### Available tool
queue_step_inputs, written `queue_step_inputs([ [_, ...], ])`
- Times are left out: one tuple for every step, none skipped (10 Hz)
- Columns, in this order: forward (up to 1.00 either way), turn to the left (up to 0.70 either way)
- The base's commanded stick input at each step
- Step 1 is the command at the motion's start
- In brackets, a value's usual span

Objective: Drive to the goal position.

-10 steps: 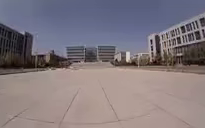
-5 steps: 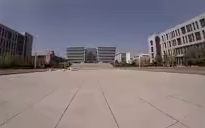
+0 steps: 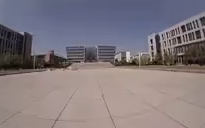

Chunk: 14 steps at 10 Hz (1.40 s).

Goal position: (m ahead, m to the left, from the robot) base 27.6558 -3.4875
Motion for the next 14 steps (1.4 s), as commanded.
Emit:
queue_step_inputs([
  [0.7, 0.0],
  [0.7, 0.0],
  [0.7, 0.0],
  [0.7, 0.0],
  [0.7, 0.0],
  [0.7, 0.0],
  [0.7, 0.0],
  [0.7, 0.0],
  [0.7, 0.0],
  [0.7, 0.0],
  [0.7, 0.0],
  [0.7, 0.0],
  [0.7, 0.0],
  [0.7, 0.0],
])
